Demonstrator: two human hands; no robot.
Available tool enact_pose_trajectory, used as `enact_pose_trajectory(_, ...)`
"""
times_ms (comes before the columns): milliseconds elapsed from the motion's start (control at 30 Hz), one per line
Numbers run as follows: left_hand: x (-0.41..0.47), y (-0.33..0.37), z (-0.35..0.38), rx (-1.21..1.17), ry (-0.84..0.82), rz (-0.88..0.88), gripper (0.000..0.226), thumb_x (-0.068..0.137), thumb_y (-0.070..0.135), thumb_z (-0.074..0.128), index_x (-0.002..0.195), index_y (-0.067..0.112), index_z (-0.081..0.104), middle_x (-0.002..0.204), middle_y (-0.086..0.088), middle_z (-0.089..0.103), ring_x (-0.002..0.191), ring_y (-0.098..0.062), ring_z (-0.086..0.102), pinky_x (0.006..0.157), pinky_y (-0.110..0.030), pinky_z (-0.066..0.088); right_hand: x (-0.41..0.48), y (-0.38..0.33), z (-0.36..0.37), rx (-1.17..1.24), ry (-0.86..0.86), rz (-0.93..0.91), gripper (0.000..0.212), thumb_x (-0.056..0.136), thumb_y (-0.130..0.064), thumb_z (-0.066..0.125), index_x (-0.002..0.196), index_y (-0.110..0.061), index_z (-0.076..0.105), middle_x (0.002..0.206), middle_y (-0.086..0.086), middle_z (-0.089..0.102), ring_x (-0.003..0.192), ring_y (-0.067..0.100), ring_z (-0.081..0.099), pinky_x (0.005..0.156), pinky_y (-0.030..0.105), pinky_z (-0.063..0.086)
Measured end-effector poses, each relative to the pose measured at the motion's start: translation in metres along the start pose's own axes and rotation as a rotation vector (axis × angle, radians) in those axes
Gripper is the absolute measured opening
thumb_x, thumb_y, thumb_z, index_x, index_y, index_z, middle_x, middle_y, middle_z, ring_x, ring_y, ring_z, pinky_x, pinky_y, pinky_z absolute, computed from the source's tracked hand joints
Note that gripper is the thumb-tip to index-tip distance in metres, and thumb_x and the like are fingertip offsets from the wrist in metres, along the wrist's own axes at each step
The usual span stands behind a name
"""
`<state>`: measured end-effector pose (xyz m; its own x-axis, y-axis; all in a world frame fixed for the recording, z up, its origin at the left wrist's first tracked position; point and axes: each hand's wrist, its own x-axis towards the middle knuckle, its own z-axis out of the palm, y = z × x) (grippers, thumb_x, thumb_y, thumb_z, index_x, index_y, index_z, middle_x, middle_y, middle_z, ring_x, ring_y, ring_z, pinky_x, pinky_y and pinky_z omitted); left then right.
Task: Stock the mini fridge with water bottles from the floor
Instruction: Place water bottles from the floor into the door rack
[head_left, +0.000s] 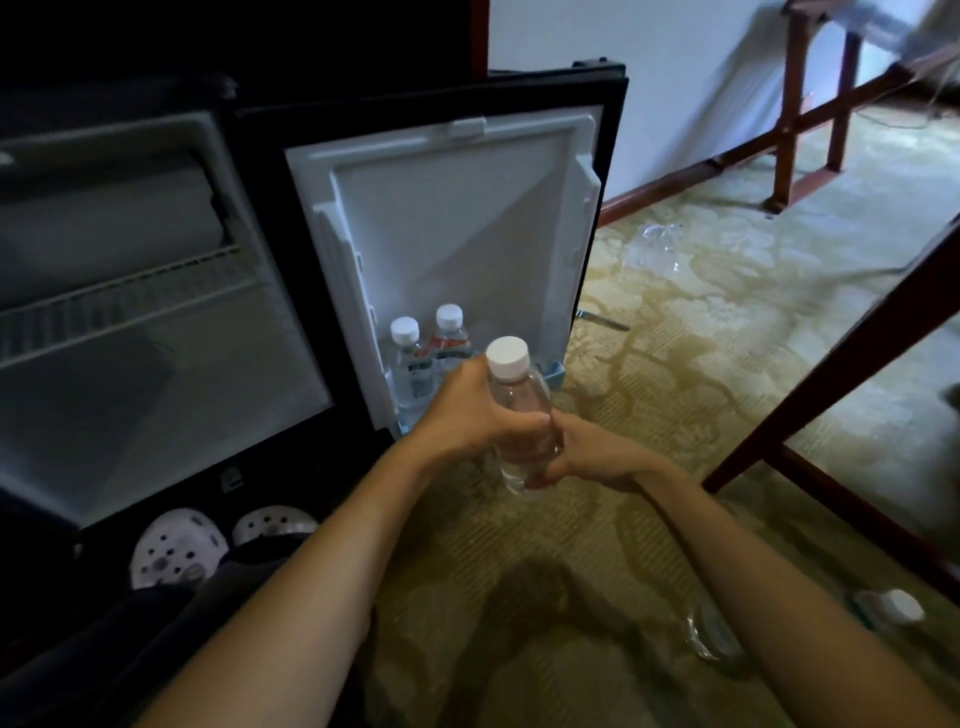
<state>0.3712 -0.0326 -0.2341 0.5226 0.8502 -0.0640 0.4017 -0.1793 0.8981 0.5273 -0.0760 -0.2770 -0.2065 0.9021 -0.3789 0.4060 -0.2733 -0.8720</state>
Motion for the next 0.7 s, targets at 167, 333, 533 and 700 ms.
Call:
enact_pose_trajectory(167, 0.026, -0.001, -0.017, -0.048, 0.054, -0.009, 0.059, 0.065, 0.013, 0.079, 0.118, 0.012, 0.054, 0.113, -0.005, 0.064, 0.106, -0.021, 0.061, 0.093, -0.034, 0.051, 0.037, -0.017, -0.01, 0.021, 0.028, -0.07, 0.067, 0.063, 0.011, 0.072, 0.119, -0.018, 0.051, 0.108, 0.002, 0.064, 0.107, 0.021, 0.061, 0.093, 0.039, 0.052)
enact_pose_trajectory(333, 0.053, -0.007, -0.041, 0.06, 0.242, -0.046, 0.059, 0.077, 0.006, 0.069, 0.132, 0.012, 0.046, 0.134, -0.007, 0.053, 0.123, -0.022, 0.05, 0.093, -0.025, 0.041, 0.08, -0.019, -0.016, 0.042, 0.363, -0.107, 0.074, 0.057, 0.013, 0.073, 0.123, -0.009, 0.046, 0.111, 0.009, 0.062, 0.099, 0.018, 0.063, 0.088, 0.033, 0.056)
enact_pose_trajectory(533, 0.074, -0.029, -0.046, 0.323, 0.216, -0.057, 0.059, 0.09, -0.006, 0.037, 0.146, 0.012, 0.026, 0.157, -0.004, 0.02, 0.147, -0.017, 0.012, 0.118, -0.029, 0.011, 0.133, -0.008, -0.026, 0.075, 0.618, 0.026, 0.066, 0.053, 0.001, 0.077, 0.108, -0.022, 0.048, 0.104, 0.008, 0.064, 0.099, 0.027, 0.063, 0.089, 0.05, 0.052)
enact_pose_trajectory(700, 0.08, -0.052, -0.049, 0.622, 0.01, -0.044, 0.072, 0.087, -0.009, 0.032, 0.15, 0.017, 0.007, 0.16, 0.001, 0.002, 0.148, -0.015, -0.004, 0.121, -0.04, -0.001, 0.164, 0.0, -0.034, 0.143, 0.669, 0.098, 0.065, 0.056, 0.004, 0.074, 0.11, -0.021, 0.05, 0.105, 0.009, 0.064, 0.102, 0.03, 0.061, 0.089, 0.05, 0.053)
